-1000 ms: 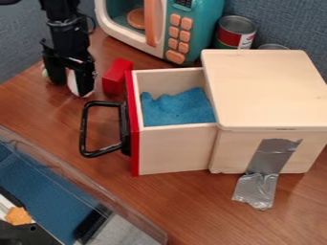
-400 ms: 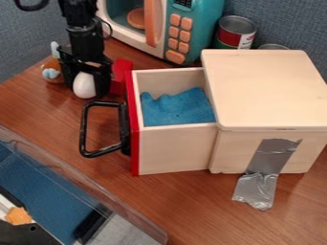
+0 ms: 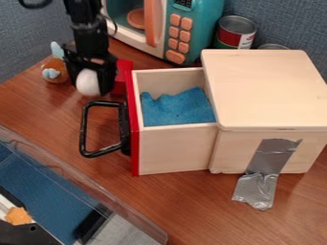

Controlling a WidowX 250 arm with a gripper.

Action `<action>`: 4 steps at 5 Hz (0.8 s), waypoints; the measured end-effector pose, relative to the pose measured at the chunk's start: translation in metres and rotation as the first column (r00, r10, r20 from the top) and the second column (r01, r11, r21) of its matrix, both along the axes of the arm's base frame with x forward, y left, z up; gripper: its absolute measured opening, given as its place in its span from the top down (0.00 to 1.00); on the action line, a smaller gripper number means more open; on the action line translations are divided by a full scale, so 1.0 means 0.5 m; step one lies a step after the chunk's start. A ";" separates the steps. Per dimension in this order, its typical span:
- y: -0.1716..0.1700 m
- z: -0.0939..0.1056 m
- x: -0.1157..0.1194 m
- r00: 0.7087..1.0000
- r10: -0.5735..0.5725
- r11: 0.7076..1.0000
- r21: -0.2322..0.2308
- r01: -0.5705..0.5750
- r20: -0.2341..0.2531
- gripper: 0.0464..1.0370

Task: Put the eggs in the drawer

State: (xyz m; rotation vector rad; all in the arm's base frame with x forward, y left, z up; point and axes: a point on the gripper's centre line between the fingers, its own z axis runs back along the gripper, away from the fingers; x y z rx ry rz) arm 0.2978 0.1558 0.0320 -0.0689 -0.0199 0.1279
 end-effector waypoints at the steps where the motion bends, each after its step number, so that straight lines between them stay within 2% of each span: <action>1: -0.010 0.104 -0.002 0.997 -0.038 0.997 0.068 0.033 0.074 0.17; 2: -0.066 0.173 -0.001 0.989 -0.117 0.989 0.097 0.108 0.086 0.17; 3: -0.136 0.195 0.014 0.977 -0.191 0.979 0.086 0.184 0.091 0.17; 4: -0.240 0.193 0.035 0.944 -0.319 0.945 0.108 0.310 0.082 0.17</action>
